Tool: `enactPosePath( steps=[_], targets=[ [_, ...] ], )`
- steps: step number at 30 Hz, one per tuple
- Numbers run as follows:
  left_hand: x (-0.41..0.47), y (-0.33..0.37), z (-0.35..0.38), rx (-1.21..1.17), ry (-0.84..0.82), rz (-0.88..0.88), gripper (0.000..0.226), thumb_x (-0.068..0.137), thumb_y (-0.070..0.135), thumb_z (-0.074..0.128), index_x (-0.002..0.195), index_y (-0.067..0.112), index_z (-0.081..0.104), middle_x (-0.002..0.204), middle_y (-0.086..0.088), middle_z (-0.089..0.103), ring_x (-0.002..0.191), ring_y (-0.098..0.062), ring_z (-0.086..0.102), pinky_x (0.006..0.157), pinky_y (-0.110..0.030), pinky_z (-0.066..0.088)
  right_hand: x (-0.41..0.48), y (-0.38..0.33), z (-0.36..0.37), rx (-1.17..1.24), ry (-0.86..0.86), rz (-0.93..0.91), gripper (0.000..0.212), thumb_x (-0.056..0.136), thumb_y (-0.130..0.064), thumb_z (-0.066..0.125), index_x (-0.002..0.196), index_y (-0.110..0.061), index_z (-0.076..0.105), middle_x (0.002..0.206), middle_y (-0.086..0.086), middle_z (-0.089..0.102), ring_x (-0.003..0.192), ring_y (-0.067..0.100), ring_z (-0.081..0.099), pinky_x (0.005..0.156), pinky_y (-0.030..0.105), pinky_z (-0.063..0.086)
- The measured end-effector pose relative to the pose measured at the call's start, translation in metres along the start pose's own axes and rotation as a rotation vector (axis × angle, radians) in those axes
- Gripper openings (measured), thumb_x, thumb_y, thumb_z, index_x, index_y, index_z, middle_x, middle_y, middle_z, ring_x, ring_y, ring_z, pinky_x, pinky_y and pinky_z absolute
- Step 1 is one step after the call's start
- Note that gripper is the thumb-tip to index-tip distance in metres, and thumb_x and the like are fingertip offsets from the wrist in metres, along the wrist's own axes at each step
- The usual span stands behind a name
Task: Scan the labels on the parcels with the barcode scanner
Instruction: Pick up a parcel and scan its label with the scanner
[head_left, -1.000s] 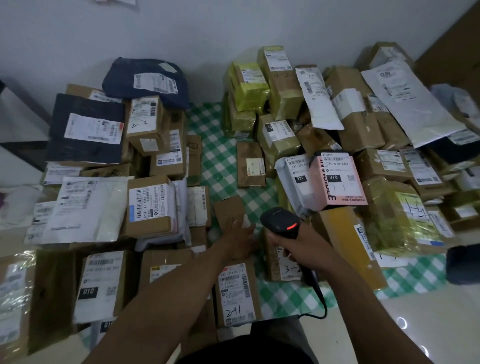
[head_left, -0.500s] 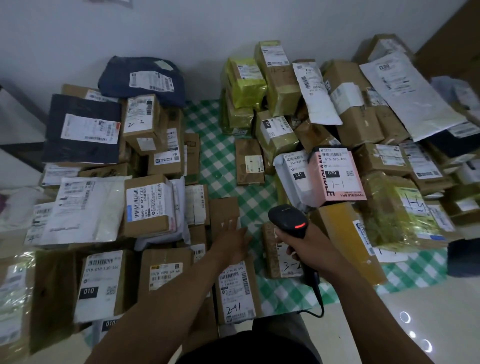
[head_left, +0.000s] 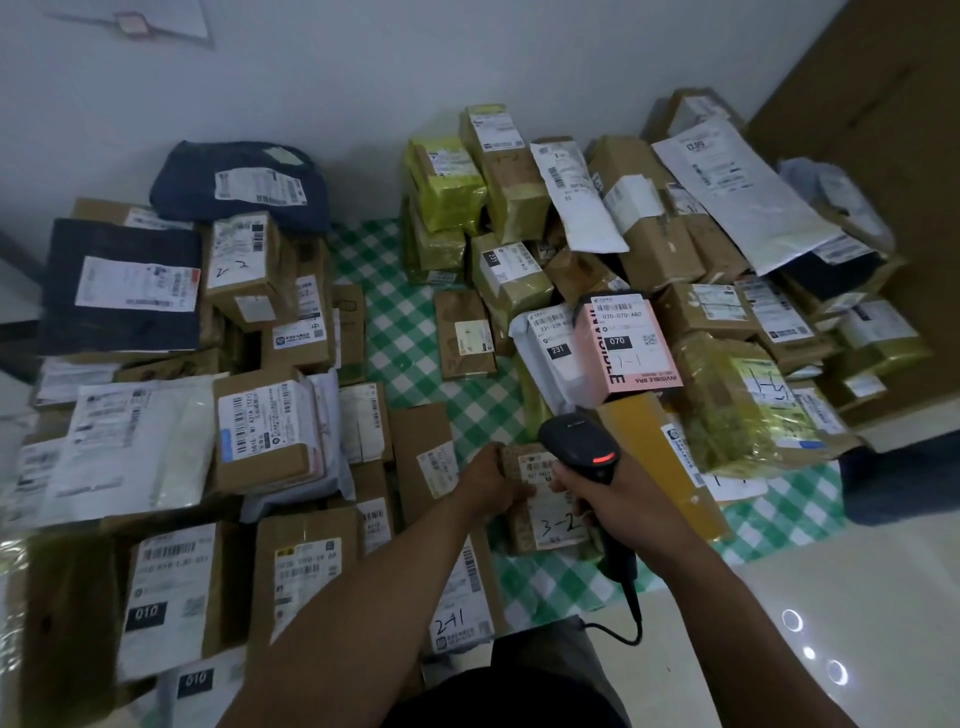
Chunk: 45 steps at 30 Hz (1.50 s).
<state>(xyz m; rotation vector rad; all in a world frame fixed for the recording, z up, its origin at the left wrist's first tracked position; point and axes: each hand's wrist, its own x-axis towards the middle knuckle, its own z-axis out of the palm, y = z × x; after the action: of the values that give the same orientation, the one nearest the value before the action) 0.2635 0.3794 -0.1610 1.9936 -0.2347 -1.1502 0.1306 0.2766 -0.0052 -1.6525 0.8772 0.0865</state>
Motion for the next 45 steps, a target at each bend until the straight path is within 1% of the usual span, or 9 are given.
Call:
enactPosePath(
  steps=[2, 7, 11, 19, 24, 26, 31, 39, 45],
  targets=[
    [-0.004, 0.001, -0.008, -0.045, 0.012, 0.026, 0.059, 0.079, 0.009, 0.086, 0.128, 0.012, 0.053, 0.122, -0.011, 0.069, 0.102, -0.02, 0.066, 0.069, -0.021, 0.054, 0.0, 0.0, 0.0, 0.008, 0.001, 0.009, 0.014, 0.096, -0.017, 0.071, 0.109, -0.013, 0.068, 0.091, 0.011, 0.077, 0.061, 0.011, 0.062, 0.059, 0.027, 0.052],
    [-0.03, 0.009, -0.032, -0.177, -0.009, 0.048, 0.068, 0.075, 0.006, 0.089, 0.131, 0.016, 0.052, 0.119, -0.008, 0.069, 0.106, -0.022, 0.068, 0.088, -0.044, 0.061, 0.004, 0.0, -0.001, 0.033, -0.009, 0.013, 0.015, 0.096, -0.019, 0.071, 0.109, -0.011, 0.067, 0.092, 0.016, 0.075, 0.059, 0.011, 0.061, 0.06, 0.028, 0.051],
    [-0.064, 0.009, -0.059, -0.328, 0.009, 0.103, 0.069, 0.077, 0.008, 0.088, 0.132, 0.027, 0.051, 0.112, 0.007, 0.066, 0.098, -0.008, 0.066, 0.062, -0.023, 0.059, 0.003, -0.003, 0.0, 0.013, 0.041, -0.026, 0.018, 0.097, -0.022, 0.07, 0.113, -0.019, 0.064, 0.075, 0.004, 0.073, 0.062, 0.01, 0.065, 0.064, 0.031, 0.053],
    [-0.116, 0.009, -0.099, -0.501, 0.178, 0.226, 0.067, 0.072, 0.012, 0.091, 0.122, 0.043, 0.058, 0.114, 0.018, 0.071, 0.098, 0.005, 0.068, 0.079, -0.025, 0.059, -0.002, -0.025, 0.023, -0.045, 0.048, -0.172, 0.024, 0.095, -0.036, 0.071, 0.117, -0.037, 0.06, 0.102, -0.017, 0.068, 0.095, 0.001, 0.063, 0.072, 0.022, 0.046],
    [-0.136, 0.02, -0.091, -0.449, 0.284, 0.314, 0.061, 0.079, 0.03, 0.087, 0.125, 0.049, 0.052, 0.106, 0.035, 0.06, 0.104, 0.013, 0.058, 0.068, -0.006, 0.045, -0.003, -0.033, 0.03, 0.061, 0.051, -0.221, 0.023, 0.097, -0.029, 0.069, 0.119, -0.035, 0.066, 0.108, -0.012, 0.076, 0.101, 0.005, 0.071, 0.08, 0.032, 0.059],
    [-0.141, 0.017, -0.081, -0.456, 0.28, 0.343, 0.072, 0.078, 0.038, 0.086, 0.135, 0.052, 0.045, 0.118, 0.032, 0.06, 0.113, 0.015, 0.055, 0.078, -0.006, 0.046, -0.004, -0.037, 0.029, 0.104, 0.055, -0.246, 0.025, 0.097, -0.026, 0.069, 0.122, -0.029, 0.067, 0.107, -0.011, 0.077, 0.098, 0.005, 0.072, 0.074, 0.027, 0.061],
    [-0.15, 0.015, -0.076, -0.584, 0.198, 0.372, 0.077, 0.076, 0.038, 0.086, 0.126, 0.076, 0.041, 0.136, 0.032, 0.058, 0.135, -0.001, 0.05, 0.109, -0.037, 0.048, -0.006, -0.044, 0.03, 0.142, 0.062, -0.242, 0.027, 0.097, -0.028, 0.069, 0.123, -0.031, 0.066, 0.105, -0.015, 0.077, 0.095, 0.0, 0.071, 0.069, 0.022, 0.056],
    [-0.145, 0.009, -0.081, -0.559, 0.205, 0.397, 0.087, 0.086, 0.028, 0.081, 0.149, 0.057, 0.027, 0.143, 0.022, 0.054, 0.121, 0.012, 0.054, 0.088, -0.018, 0.055, -0.006, -0.051, 0.032, 0.19, 0.033, -0.197, 0.024, 0.098, -0.028, 0.069, 0.122, -0.028, 0.068, 0.107, -0.008, 0.078, 0.1, 0.009, 0.073, 0.073, 0.031, 0.063],
    [-0.132, 0.013, -0.084, -0.605, 0.22, 0.36, 0.071, 0.094, 0.02, 0.073, 0.143, 0.056, 0.037, 0.132, 0.018, 0.066, 0.116, 0.002, 0.063, 0.085, -0.025, 0.058, -0.008, -0.06, 0.029, 0.112, -0.005, -0.224, 0.015, 0.098, -0.027, 0.068, 0.112, -0.033, 0.07, 0.099, -0.013, 0.079, 0.091, 0.005, 0.074, 0.076, 0.031, 0.063]
  ],
)
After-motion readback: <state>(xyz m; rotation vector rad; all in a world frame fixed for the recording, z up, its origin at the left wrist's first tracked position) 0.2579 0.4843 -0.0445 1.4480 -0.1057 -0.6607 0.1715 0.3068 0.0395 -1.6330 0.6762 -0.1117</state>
